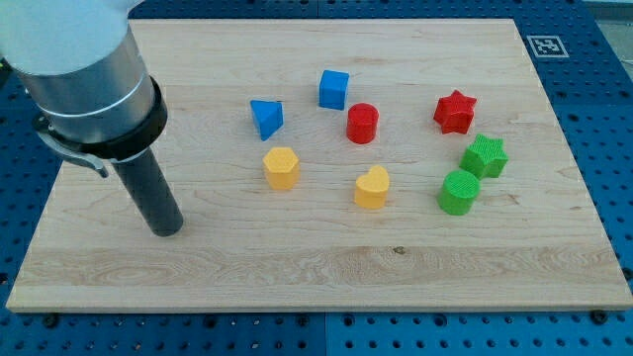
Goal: Push the cube to the center top
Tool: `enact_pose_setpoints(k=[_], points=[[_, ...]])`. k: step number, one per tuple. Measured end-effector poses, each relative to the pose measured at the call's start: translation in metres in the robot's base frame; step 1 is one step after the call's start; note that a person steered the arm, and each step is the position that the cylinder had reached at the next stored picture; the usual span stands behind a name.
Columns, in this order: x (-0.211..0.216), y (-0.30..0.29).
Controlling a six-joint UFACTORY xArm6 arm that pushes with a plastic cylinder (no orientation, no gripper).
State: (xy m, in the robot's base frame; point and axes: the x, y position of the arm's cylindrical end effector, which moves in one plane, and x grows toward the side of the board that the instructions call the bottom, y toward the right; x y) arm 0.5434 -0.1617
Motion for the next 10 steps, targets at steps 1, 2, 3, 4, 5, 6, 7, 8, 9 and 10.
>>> enact_pose_setpoints(k=[1,2,3,4,5,6,7,8,9,10], points=[[0.000,0.000],[-0.013,0.006],[-0.046,0.023],[-0.072,0.063],[-0.081,0.108],[-0.108,0.154],[-0.127,0.179],[-0.134,0.201],[-0.166,0.209],[-0.186,0.198]])
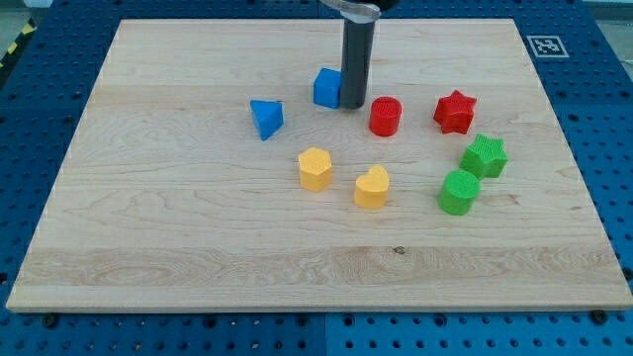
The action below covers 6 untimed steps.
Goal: Push the cube to the center top
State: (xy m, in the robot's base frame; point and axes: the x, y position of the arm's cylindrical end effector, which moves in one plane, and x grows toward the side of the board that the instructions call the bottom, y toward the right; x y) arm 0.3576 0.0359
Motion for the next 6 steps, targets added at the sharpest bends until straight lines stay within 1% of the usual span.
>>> enact_pose_setpoints(k=[1,4,5,6], points=[[0.001,-0.002],[-0.005,-0.068],[-0.021,-0.071],[-0.047,-0.071]])
